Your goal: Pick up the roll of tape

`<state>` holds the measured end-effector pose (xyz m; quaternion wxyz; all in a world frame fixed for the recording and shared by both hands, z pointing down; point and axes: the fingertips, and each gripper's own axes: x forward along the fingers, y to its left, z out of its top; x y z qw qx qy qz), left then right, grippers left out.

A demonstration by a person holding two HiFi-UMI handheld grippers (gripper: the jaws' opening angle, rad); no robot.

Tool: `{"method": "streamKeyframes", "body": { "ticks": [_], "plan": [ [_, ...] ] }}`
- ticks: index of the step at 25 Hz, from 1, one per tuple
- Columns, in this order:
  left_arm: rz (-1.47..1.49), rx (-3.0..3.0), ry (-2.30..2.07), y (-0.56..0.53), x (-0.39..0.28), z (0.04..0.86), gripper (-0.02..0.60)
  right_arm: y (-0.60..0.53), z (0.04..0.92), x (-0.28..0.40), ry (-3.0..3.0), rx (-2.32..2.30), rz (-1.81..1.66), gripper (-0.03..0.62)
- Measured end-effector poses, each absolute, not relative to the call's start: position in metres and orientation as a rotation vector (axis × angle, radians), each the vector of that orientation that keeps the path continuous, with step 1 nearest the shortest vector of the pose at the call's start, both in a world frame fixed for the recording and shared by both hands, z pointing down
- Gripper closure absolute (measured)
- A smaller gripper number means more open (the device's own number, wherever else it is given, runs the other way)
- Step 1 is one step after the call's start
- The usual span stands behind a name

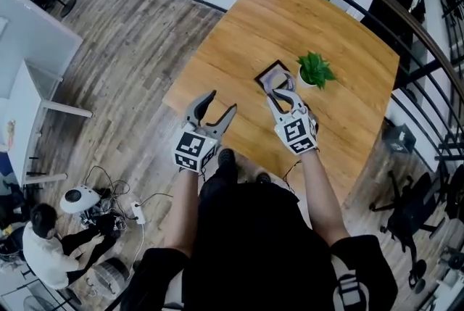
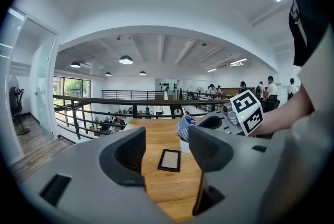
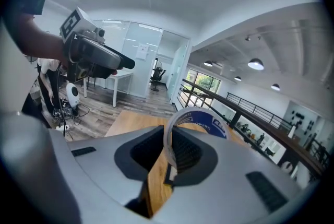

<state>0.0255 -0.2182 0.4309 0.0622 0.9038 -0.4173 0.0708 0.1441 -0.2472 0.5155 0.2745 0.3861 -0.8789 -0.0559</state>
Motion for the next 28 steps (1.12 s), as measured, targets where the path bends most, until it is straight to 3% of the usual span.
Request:
{"method": "streamKeyframes", "body": {
  "ticks": [28],
  "plan": [
    [0.209, 2.696, -1.300, -0.152, 0.089, 0.433, 0.324, -0.188, 0.514, 0.205, -2.408, 1.020, -0.169, 0.534]
  ]
}}
